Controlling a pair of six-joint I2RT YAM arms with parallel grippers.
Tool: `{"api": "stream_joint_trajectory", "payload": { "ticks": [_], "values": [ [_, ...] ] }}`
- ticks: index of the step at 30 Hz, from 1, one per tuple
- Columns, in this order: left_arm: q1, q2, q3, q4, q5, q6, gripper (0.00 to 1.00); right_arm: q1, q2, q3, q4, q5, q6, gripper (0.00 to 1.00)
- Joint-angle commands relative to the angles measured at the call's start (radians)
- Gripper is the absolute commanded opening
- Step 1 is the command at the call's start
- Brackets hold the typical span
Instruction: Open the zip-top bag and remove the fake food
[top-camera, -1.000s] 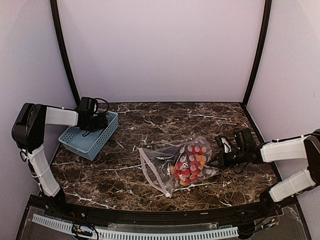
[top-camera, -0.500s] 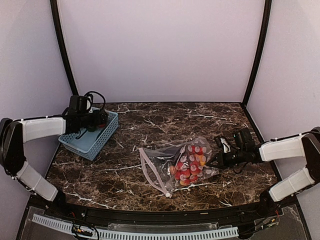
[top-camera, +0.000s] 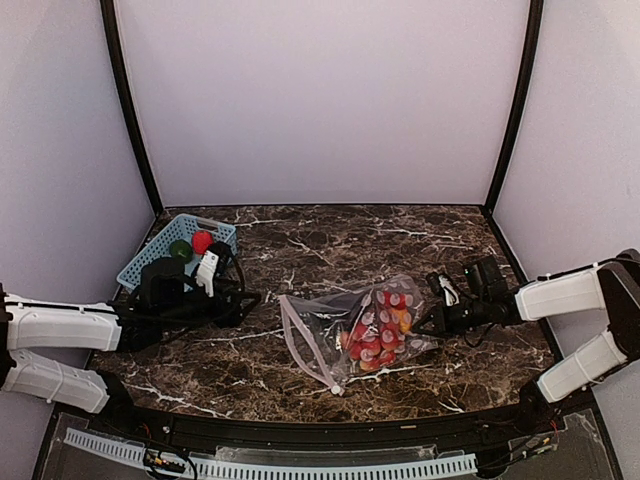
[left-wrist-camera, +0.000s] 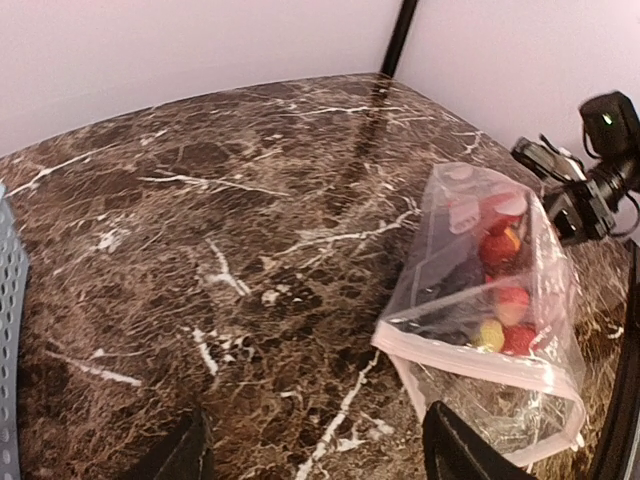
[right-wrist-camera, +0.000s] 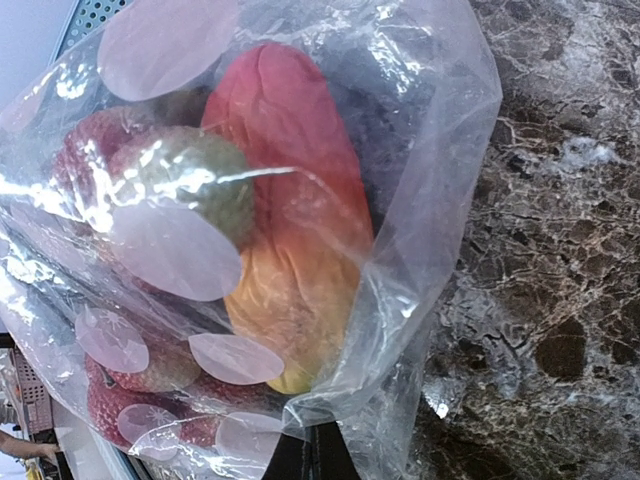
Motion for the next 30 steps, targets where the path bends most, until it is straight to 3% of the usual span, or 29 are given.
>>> {"api": "stream_joint_trajectory", "payload": {
  "ticks": [1, 6, 12, 18, 25, 26, 30],
  "values": [
    [-0.093, 0.033, -0.037, 0.116, 0.052, 0.075, 0.67, -0.005, 0.014, 0.021, 0.032, -0.007, -0.009, 0.0],
    [-0.21, 0.174, -0.051, 0.244, 0.056, 0.139, 0.57, -0.006, 0.013, 0.025, 0.023, -0.006, -0.015, 0.0],
    [-0.264, 0.396, 0.01, 0.393, 0.062, 0.218, 0.54, -0.005, 0.015, 0.03, 0.016, -0.004, -0.019, 0.0],
    [-0.273, 0.581, 0.118, 0.539, 0.096, 0.29, 0.6, -0.005, 0.022, 0.044, 0.001, -0.001, -0.033, 0.0],
    [-0.273, 0.685, 0.233, 0.562, 0.081, 0.407, 0.7, -0.006, 0.002, 0.072, -0.047, -0.003, -0.046, 0.0],
    [-0.273, 0.696, 0.234, 0.57, 0.07, 0.418, 0.7, -0.005, -0.006, 0.076, -0.06, -0.001, -0.045, 0.06],
    [-0.272, 0.711, 0.234, 0.595, 0.067, 0.463, 0.73, -0.018, -0.039, 0.108, -0.108, 0.027, -0.063, 0.5]
  ]
}}
